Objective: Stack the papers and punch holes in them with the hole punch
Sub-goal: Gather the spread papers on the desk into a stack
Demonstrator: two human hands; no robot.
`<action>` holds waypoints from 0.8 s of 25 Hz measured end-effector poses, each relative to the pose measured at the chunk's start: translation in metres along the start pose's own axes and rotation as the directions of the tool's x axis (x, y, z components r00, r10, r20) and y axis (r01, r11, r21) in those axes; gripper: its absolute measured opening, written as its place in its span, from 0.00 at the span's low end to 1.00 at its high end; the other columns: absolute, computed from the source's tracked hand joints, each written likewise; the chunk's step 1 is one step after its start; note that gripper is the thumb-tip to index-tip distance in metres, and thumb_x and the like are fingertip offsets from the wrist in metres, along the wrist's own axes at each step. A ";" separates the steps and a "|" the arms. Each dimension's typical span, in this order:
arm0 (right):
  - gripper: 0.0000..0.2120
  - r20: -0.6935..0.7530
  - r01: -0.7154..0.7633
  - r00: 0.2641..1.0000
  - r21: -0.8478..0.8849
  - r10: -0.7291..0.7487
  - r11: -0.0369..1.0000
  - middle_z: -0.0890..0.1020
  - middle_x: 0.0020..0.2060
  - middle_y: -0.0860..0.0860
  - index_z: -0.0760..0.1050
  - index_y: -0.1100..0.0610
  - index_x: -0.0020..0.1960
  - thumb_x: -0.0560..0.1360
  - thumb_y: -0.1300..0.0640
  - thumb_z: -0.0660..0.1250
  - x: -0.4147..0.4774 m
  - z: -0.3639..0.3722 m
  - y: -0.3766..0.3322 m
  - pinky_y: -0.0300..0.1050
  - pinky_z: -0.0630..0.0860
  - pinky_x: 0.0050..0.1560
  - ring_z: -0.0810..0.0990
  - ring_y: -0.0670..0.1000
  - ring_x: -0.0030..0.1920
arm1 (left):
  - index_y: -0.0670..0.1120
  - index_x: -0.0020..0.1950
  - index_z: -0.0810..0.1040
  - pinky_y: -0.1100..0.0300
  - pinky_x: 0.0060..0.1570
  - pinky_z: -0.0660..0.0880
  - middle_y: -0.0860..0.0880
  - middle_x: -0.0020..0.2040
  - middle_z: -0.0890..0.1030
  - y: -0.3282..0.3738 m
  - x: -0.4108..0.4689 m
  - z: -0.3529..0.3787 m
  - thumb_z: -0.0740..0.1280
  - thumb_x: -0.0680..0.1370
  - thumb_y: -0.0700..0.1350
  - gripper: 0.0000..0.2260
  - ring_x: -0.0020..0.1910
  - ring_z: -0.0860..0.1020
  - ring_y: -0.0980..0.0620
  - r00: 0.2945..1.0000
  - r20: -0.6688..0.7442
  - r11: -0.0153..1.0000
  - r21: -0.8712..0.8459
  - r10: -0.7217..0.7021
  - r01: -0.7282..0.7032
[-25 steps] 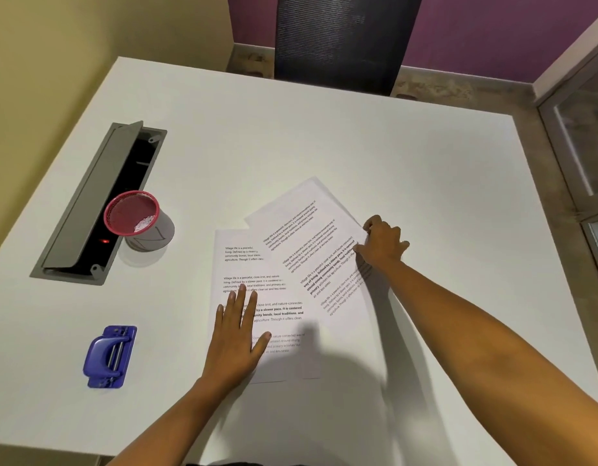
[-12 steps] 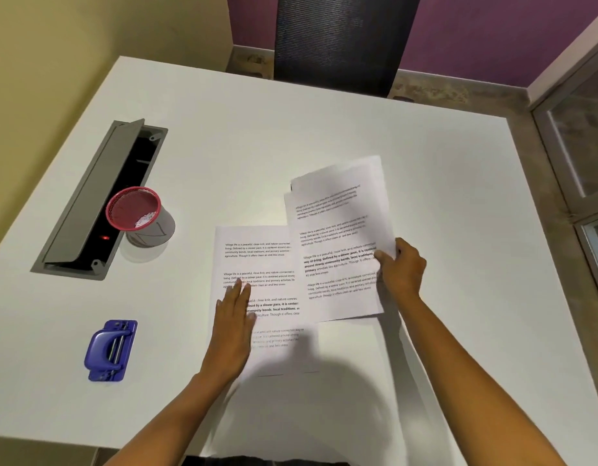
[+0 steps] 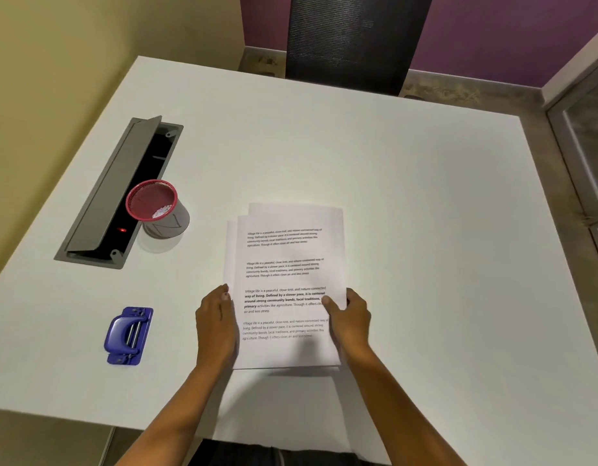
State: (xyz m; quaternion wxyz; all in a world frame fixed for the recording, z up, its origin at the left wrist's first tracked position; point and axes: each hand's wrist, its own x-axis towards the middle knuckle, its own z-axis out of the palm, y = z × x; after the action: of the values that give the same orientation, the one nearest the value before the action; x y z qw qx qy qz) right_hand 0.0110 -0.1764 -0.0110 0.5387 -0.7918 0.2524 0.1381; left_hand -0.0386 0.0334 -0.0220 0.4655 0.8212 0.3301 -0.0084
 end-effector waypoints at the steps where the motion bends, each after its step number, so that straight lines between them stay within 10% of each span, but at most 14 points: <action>1: 0.06 -0.012 0.017 1.000 -0.028 -0.017 0.999 0.82 0.45 0.49 0.77 0.58 0.50 0.74 0.58 0.70 -0.002 0.007 -0.003 0.45 0.77 0.51 0.82 0.53 0.47 | 0.44 0.72 0.67 0.53 0.71 0.59 0.44 0.72 0.70 -0.002 0.001 0.000 0.53 0.83 0.46 0.18 0.71 0.65 0.44 0.999 0.026 0.998 0.051 0.026 -0.027; 12: 0.19 -0.172 -0.097 0.985 -0.483 0.014 0.870 0.72 0.60 0.59 0.71 0.61 0.60 0.74 0.52 0.68 -0.005 0.036 -0.015 0.53 0.72 0.59 0.71 0.60 0.60 | 0.45 0.78 0.53 0.45 0.67 0.60 0.46 0.75 0.64 -0.004 -0.011 -0.001 0.60 0.80 0.50 0.29 0.71 0.61 0.42 0.966 0.211 0.870 0.437 0.147 -0.228; 20: 0.19 -0.148 -0.176 0.980 -0.348 0.132 0.921 0.76 0.57 0.58 0.68 0.61 0.59 0.71 0.57 0.69 -0.008 0.038 -0.032 0.48 0.73 0.47 0.77 0.62 0.56 | 0.46 0.79 0.49 0.47 0.70 0.58 0.46 0.78 0.56 -0.004 -0.009 0.003 0.62 0.78 0.52 0.35 0.74 0.58 0.43 0.959 0.237 0.831 0.494 0.154 -0.256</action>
State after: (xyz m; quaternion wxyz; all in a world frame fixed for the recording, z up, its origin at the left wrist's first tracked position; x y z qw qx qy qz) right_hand 0.0240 -0.1305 0.0033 0.3558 -0.8616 0.3168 0.1753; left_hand -0.0474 0.0278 -0.0237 0.2533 0.9423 0.1800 -0.1242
